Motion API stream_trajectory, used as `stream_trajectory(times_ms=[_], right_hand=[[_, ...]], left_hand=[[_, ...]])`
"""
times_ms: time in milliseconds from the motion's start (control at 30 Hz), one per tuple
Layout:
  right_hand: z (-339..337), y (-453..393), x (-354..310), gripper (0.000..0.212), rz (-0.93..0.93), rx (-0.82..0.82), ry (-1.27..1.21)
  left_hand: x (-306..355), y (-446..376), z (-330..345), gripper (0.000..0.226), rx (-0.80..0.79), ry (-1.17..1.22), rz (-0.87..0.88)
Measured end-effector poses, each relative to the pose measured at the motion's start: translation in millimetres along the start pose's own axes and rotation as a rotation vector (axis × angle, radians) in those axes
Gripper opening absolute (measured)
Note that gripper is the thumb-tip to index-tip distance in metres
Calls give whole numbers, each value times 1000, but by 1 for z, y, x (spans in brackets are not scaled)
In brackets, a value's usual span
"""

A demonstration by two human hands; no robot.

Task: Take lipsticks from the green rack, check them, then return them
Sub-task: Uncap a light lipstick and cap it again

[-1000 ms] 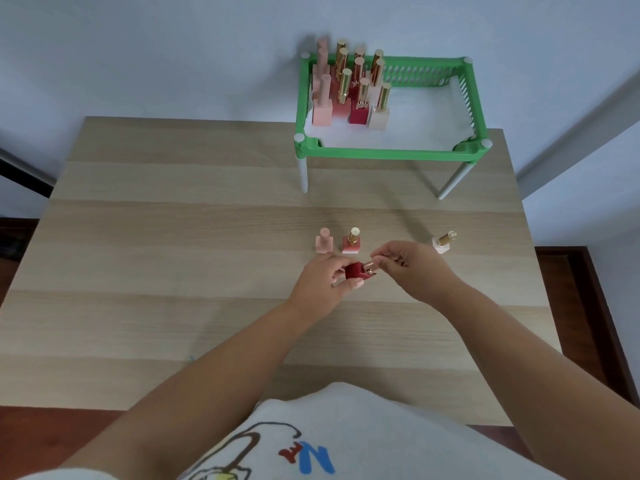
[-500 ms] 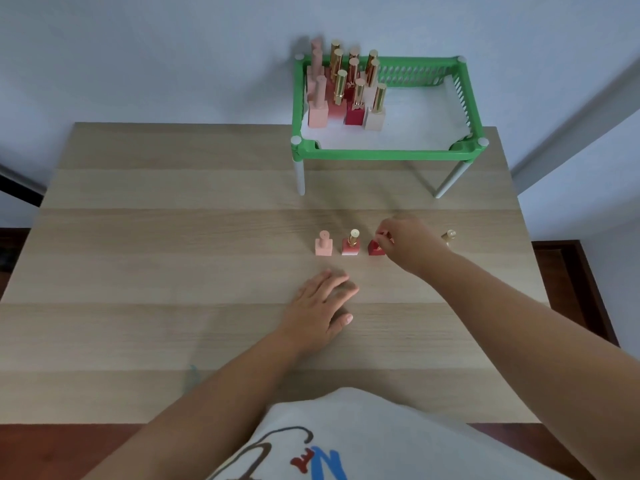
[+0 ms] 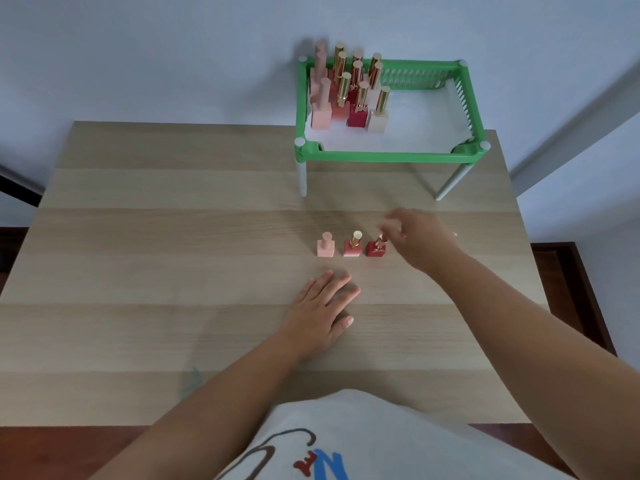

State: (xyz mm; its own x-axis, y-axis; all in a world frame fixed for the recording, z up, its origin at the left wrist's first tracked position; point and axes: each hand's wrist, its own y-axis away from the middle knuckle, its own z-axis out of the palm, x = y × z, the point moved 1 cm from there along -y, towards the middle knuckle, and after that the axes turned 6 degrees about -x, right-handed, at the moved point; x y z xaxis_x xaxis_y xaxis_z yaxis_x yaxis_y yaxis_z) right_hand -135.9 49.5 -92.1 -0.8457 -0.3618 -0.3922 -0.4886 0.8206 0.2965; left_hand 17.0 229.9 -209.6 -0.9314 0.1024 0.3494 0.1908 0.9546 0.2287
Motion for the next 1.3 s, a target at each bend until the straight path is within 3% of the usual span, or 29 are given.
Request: stream_trajectory(times_ms=[133,333,600,767,967,1300], right_hand=[[-26,4,37,28,68,196,-16],[-23,15,80,30,218,7,-68],[3,28,75,22,190,98,-175],[12,45,60,19,206,50,-301],[30,64,39,15,162,12,-421],[39,78,44,25,164,-19,-635]], left_hand=[[5,-1,-2,55,19,45,-2],[19,-14,-7,50,45,116,92],[38,-37,-6,46,42,154,202],[45,-41,-7,52,69,198,110],[57,-53,-9,56,37,365,-171],[55,-50,-14,34,67,517,-184]])
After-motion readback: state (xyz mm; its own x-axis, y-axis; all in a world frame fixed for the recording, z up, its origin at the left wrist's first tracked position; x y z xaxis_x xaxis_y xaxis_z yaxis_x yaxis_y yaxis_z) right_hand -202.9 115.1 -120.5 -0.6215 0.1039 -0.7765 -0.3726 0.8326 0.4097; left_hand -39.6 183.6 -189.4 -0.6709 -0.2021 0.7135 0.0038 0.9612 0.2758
